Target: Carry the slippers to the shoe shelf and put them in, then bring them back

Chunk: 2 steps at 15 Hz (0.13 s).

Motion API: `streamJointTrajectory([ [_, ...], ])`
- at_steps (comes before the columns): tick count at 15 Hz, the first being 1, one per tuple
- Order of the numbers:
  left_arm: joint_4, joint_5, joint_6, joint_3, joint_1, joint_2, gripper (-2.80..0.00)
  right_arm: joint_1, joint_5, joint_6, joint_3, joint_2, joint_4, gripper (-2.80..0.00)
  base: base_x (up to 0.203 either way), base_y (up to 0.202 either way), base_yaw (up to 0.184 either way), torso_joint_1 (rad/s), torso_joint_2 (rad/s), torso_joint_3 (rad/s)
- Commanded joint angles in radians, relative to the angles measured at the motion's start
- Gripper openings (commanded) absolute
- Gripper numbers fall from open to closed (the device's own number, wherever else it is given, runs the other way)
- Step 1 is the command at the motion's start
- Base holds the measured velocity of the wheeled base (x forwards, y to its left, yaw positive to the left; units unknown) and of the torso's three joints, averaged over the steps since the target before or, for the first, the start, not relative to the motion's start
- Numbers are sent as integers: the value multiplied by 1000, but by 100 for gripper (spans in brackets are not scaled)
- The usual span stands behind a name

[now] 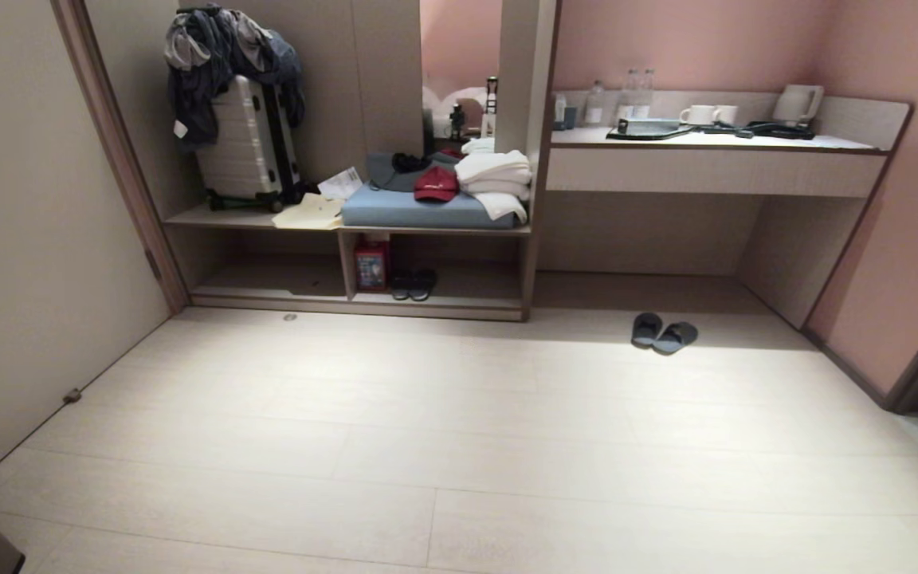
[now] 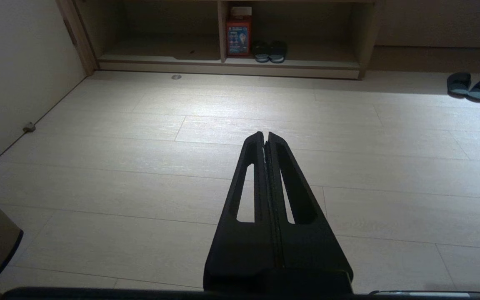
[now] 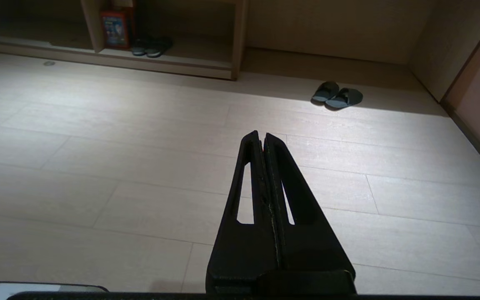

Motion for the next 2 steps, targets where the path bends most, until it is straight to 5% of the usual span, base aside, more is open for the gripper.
streamJointTrajectory([
  [1, 0, 1, 0, 0, -2, 0, -280, 0, 1, -4, 0, -2, 1, -280, 0, 0, 0, 0, 0, 0],
  [2, 0, 1, 0, 0, -2, 0, -280, 0, 1, -4, 0, -2, 1, -280, 0, 0, 0, 0, 0, 0],
])
